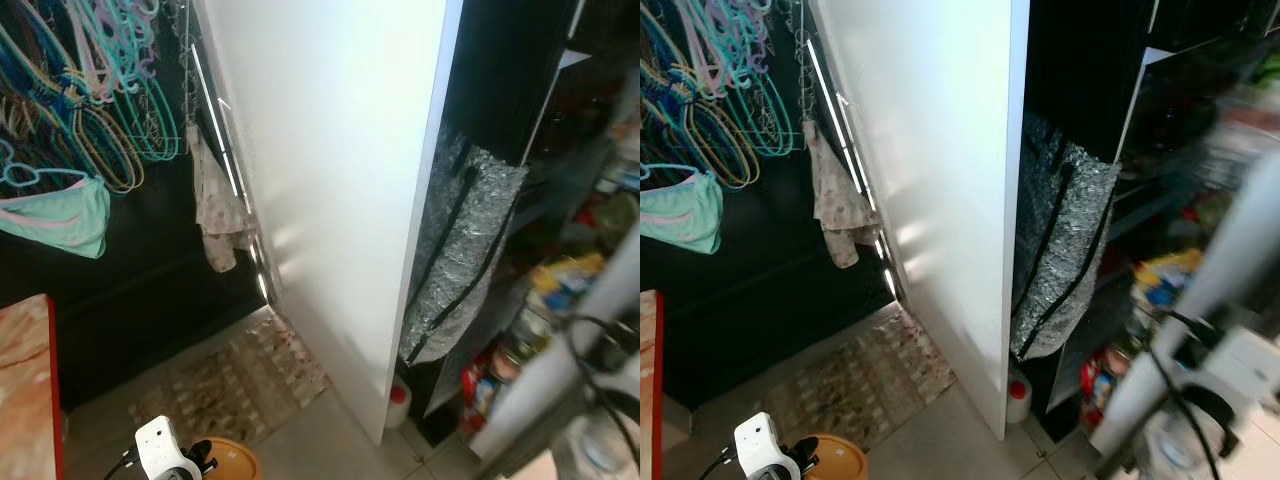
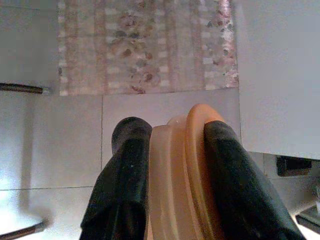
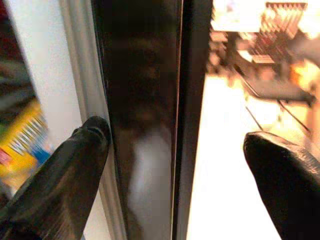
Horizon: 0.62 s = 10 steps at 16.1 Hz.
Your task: Restocking fridge
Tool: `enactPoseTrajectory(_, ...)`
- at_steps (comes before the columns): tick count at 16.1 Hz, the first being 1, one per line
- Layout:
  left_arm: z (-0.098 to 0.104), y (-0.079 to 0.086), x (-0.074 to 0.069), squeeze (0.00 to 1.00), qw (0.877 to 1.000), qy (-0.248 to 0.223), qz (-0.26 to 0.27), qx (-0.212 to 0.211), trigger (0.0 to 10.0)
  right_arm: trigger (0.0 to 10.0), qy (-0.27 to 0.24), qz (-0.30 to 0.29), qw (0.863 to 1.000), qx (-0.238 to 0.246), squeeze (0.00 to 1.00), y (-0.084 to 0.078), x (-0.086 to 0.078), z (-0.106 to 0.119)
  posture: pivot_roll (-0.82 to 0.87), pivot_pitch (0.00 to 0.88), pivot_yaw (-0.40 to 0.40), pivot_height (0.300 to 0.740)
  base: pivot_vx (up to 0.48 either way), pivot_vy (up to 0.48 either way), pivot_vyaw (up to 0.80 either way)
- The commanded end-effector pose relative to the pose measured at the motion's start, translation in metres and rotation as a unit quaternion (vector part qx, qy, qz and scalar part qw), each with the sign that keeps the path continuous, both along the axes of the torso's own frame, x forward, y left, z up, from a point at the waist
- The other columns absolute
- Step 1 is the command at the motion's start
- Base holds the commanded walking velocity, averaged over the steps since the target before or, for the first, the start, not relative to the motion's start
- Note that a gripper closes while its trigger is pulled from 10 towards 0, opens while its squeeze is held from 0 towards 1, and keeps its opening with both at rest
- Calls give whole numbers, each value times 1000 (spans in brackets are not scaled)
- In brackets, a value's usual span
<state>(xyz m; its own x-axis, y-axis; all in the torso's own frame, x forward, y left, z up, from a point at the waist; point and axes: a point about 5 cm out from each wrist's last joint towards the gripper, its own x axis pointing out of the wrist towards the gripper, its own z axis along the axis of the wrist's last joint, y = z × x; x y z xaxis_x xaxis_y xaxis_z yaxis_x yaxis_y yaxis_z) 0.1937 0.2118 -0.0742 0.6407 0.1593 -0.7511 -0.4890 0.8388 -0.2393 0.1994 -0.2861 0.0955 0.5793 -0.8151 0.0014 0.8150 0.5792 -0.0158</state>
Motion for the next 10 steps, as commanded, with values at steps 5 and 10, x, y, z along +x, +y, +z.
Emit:
enactPoseTrajectory(5, -2, 2, -4, 0, 1000, 15, -21, 9, 10000, 10000, 113, 6, 989, 96, 0, -13, -16, -57, -190, 0, 123, 740, 0, 0, 0)
enactPoseTrajectory(10, 0, -2, 2, 0, 1000, 5, -11, 2, 10000, 10000, 284, 191, 926, 157, 0, -6, -18, -135, -214, 0, 114, 740, 0, 0, 0)
